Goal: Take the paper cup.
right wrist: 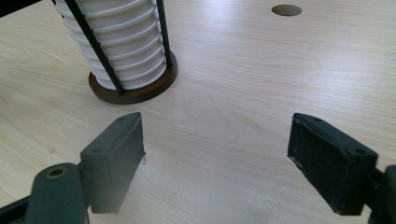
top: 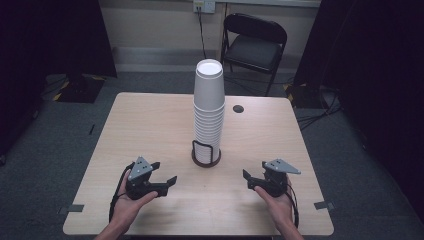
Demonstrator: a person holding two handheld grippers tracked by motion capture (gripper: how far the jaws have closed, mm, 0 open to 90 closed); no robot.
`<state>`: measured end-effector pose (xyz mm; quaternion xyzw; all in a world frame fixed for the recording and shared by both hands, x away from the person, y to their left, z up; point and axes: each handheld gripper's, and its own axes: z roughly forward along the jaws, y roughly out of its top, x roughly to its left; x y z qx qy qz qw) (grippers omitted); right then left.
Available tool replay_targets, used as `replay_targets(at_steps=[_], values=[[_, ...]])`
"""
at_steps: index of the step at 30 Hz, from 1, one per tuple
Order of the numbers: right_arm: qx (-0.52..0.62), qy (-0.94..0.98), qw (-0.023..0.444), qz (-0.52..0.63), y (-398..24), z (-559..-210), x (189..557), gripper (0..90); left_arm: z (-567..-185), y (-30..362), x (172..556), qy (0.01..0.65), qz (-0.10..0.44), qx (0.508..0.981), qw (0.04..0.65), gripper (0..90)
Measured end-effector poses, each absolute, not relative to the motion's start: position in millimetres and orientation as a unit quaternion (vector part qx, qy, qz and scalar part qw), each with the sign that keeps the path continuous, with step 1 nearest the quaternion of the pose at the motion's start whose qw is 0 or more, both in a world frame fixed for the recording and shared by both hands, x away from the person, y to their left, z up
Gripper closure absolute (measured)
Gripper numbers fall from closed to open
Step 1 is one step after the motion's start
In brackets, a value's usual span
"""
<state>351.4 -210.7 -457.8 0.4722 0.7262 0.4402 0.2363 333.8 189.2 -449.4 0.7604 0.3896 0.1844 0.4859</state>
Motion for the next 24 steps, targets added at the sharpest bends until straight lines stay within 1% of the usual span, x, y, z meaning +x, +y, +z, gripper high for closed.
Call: replay_targets(at_steps=[4,6,14,15,22,24], values=[[0.469,0.730,0.233,0.440,-208.8,-456.5,351.0,18.8,-443.8,184.3,333.7,0.387,0.176,0.757,0.496,18.2],[0.469,0.730,0.227,0.442,-209.4,-455.7,350.8,18.8,-439.1,181.7,333.0,0.381,0.181,0.756,0.501,19.6],[0.474,0.732,0.218,0.438,-218.7,-453.7,350.2,19.1,-418.2,178.7,337.7,0.367,0.195,0.744,0.524,17.0],[0.475,0.732,0.216,0.438,-219.1,-453.6,349.5,19.4,-416.3,177.5,338.8,0.369,0.190,0.742,0.526,17.0],[0.467,0.733,0.215,0.445,-215.2,-450.1,345.9,19.5,-395.7,167.0,346.6,0.346,0.193,0.745,0.536,15.7],[0.466,0.736,0.206,0.446,-214.5,-449.9,345.7,18.6,-388.5,164.8,348.5,0.342,0.196,0.744,0.540,15.7]])
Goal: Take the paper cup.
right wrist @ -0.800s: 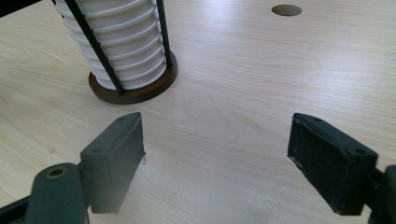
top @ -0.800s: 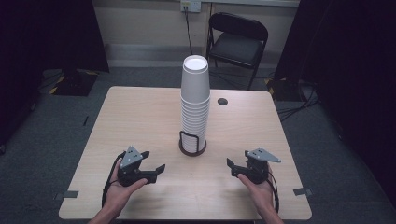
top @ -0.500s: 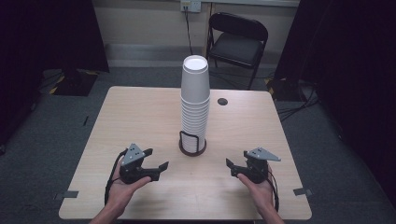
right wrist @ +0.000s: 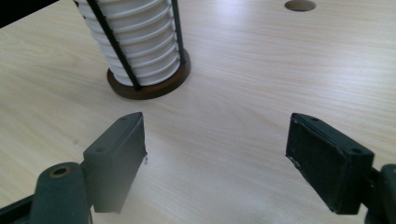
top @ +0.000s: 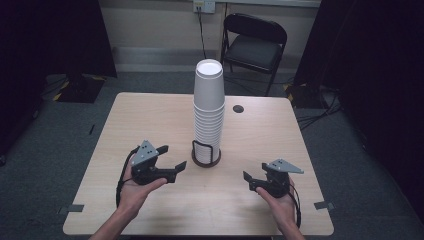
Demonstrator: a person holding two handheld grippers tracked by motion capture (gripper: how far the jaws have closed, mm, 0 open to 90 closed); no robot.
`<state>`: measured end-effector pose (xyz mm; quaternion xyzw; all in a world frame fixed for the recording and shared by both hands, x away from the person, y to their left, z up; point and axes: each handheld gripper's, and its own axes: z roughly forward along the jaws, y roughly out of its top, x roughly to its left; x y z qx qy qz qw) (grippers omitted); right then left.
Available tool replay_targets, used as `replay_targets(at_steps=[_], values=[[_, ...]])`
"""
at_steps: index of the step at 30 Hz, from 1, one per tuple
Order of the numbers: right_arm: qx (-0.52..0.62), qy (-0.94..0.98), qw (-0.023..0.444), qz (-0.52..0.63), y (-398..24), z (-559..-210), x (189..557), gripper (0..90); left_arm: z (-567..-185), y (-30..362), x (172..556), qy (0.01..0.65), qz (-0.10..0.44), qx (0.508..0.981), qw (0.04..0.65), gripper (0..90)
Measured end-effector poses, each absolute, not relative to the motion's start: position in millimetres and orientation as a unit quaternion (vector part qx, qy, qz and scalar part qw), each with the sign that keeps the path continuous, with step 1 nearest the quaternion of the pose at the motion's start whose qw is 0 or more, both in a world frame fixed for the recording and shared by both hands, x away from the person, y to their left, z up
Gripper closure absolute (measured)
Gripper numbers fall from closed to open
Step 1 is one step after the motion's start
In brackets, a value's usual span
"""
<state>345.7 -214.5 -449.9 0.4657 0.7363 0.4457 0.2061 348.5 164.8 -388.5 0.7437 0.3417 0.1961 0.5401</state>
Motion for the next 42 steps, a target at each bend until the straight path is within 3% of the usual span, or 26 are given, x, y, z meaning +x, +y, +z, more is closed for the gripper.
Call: replay_targets(at_steps=[42], values=[[0.460,0.745,0.191,0.444,-209.2,-453.5,348.3,17.8,-277.2,133.7,396.9,0.310,0.210,0.715,0.590,16.0]])
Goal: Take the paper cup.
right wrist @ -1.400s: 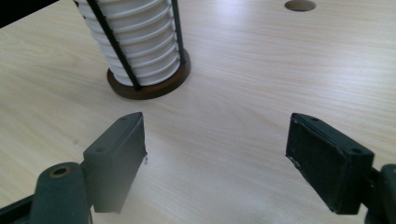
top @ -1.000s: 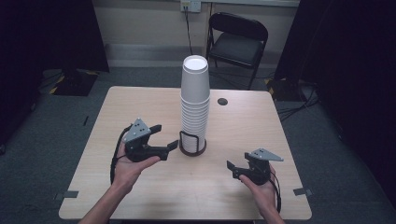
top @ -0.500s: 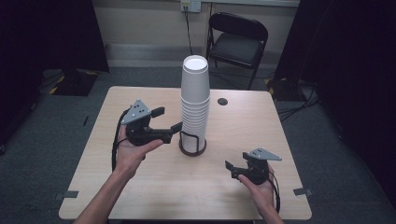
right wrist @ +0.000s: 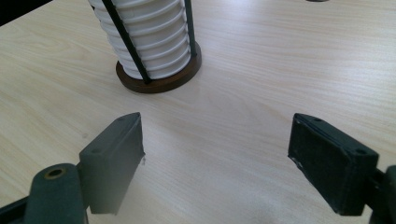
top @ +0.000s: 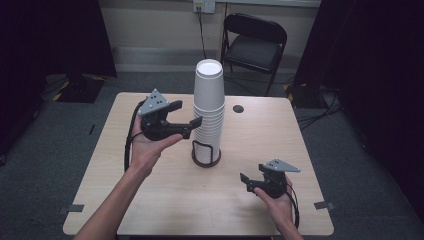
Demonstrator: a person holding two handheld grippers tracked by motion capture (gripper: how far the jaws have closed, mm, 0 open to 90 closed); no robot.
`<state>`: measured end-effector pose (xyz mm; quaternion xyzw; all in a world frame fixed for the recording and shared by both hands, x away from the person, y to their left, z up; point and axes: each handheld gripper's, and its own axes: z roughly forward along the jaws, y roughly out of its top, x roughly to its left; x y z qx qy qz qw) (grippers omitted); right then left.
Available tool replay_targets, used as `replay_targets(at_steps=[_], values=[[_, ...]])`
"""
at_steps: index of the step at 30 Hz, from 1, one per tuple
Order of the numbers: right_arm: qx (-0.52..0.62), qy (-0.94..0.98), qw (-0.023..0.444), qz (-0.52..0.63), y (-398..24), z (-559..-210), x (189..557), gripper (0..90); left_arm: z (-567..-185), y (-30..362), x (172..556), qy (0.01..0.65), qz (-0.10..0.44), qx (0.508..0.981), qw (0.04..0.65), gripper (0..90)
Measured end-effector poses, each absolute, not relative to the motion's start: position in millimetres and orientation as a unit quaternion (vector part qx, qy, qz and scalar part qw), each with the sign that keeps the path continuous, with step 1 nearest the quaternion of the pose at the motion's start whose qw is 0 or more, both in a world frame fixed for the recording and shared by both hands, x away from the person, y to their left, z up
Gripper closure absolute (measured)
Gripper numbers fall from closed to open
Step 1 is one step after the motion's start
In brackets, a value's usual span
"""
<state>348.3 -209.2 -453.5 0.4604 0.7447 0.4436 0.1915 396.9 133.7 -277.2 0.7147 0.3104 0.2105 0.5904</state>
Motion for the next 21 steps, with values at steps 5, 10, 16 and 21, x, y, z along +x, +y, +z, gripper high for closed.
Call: replay_targets(at_steps=[5,10,16,21], values=[[0.464,0.745,0.190,0.441,-209.6,-454.0,348.9,17.8,-265.9,131.6,404.0,0.306,0.209,0.716,0.592,15.8],[0.462,0.746,0.192,0.441,-209.1,-454.4,348.8,17.8,-254.0,127.5,410.5,0.303,0.212,0.712,0.597,15.7],[0.464,0.751,0.190,0.430,-209.2,-455.9,349.3,19.3,-243.5,120.4,421.5,0.306,0.210,0.709,0.599,15.6],[0.469,0.748,0.191,0.429,-209.4,-456.1,349.8,18.1,-239.9,115.6,429.3,0.306,0.204,0.706,0.605,15.6]])
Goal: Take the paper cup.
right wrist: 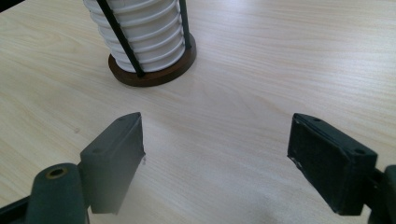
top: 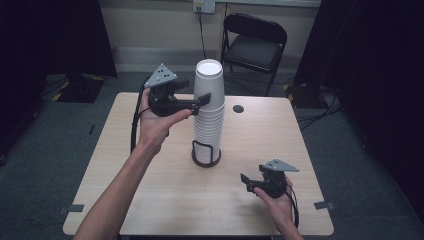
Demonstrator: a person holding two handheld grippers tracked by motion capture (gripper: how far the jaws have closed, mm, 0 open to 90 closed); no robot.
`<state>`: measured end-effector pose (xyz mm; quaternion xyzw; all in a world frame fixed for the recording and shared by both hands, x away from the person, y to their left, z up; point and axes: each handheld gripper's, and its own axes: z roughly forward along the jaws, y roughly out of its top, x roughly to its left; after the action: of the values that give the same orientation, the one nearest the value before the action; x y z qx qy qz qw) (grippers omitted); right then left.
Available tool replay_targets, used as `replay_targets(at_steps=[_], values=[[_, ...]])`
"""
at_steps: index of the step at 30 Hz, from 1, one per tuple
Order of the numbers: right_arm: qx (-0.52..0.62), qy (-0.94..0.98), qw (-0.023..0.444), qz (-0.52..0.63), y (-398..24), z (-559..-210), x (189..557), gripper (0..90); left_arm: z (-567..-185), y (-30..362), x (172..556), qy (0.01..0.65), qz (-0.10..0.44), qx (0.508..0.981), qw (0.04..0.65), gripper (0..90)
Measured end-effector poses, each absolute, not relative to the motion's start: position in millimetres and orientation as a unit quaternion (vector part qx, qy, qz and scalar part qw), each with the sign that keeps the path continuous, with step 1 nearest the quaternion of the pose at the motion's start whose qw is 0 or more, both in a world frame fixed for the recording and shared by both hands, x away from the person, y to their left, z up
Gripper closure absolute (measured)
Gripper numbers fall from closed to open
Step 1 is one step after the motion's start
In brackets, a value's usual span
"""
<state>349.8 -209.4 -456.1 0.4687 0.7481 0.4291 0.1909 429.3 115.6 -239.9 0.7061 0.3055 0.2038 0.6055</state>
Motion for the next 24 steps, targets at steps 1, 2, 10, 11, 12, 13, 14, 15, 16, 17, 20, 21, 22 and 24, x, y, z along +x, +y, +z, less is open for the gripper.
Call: replay_targets(at_steps=[1,2,10,11,12,13,14,15,16,17,20,21,22,24], values=[[0.469,0.748,0.190,0.430,-209.4,-456.1,349.7,17.9,-239.6,114.5,431.1,0.306,0.199,0.706,0.607,15.6],[0.468,0.748,0.190,0.431,-209.4,-456.1,349.7,17.8,-239.4,112.8,432.9,0.307,0.201,0.705,0.607,15.6],[0.463,0.748,0.192,0.435,-208.8,-455.8,349.3,17.6,-241.1,98.8,442.1,0.308,0.200,0.715,0.595,15.4],[0.465,0.749,0.191,0.432,-208.5,-455.9,349.4,17.6,-240.8,96.7,442.6,0.306,0.205,0.717,0.591,15.1],[0.465,0.751,0.191,0.429,-208.3,-456.3,350.0,17.6,-240.5,94.9,443.8,0.307,0.206,0.719,0.589,15.3],[0.466,0.751,0.190,0.428,-208.3,-457.0,350.7,17.6,-240.5,93.5,445.7,0.308,0.206,0.719,0.588,14.8],[0.467,0.751,0.187,0.428,-208.5,-457.4,351.0,17.5,-240.4,92.1,447.8,0.311,0.201,0.719,0.588,14.5],[0.466,0.752,0.188,0.427,-208.6,-457.4,350.9,17.5,-240.3,90.8,449.6,0.312,0.201,0.720,0.587,14.3],[0.466,0.752,0.189,0.428,-208.6,-457.3,350.7,17.4,-240.3,90.8,449.6,0.312,0.201,0.720,0.587,14.2],[0.466,0.751,0.190,0.428,-208.8,-457.2,350.6,17.4,-239.9,87.9,452.1,0.311,0.203,0.725,0.580,14.2],[0.467,0.750,0.188,0.429,-209.1,-457.2,350.5,17.3,-240.3,83.0,455.3,0.311,0.206,0.728,0.575,13.4],[0.468,0.750,0.186,0.429,-208.9,-457.1,350.5,17.3,-241.0,81.8,456.9,0.312,0.206,0.729,0.573,13.4],[0.468,0.750,0.188,0.429,-208.8,-457.2,350.7,17.2,-242.2,80.1,458.8,0.313,0.203,0.730,0.573,13.4],[0.467,0.750,0.188,0.429,-208.8,-457.2,350.7,17.3,-245.0,77.1,461.7,0.313,0.204,0.733,0.569,13.4]])
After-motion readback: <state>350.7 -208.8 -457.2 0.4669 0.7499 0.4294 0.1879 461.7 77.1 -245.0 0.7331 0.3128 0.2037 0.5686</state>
